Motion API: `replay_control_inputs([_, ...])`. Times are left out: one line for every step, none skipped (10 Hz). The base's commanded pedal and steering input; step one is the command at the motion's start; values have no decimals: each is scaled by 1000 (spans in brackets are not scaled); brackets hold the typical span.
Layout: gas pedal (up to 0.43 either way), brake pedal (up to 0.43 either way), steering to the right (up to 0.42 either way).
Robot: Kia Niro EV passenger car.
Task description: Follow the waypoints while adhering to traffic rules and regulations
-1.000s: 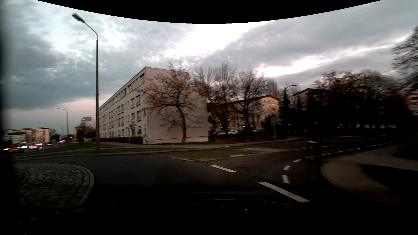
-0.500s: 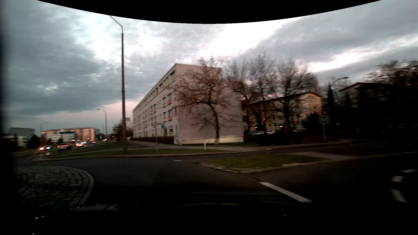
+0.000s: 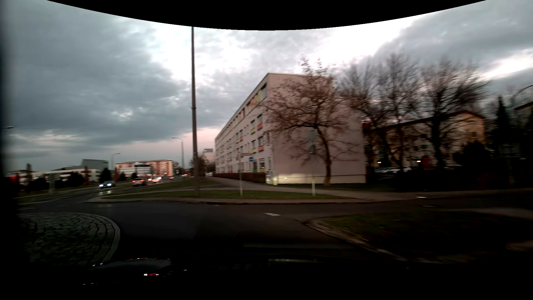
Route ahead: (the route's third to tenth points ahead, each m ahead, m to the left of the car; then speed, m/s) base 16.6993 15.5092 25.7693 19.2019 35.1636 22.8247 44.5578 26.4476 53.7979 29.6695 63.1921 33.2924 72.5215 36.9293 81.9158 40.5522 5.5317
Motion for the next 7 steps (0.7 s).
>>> replay_control_inputs([98, 0, -300])
replay_control_inputs([118, 0, -296])
replay_control_inputs([118, 0, -293])
replay_control_inputs([118, 0, -293])
replay_control_inputs([118, 0, -293])
replay_control_inputs([118, 0, -291])
replay_control_inputs([118, 0, -291])
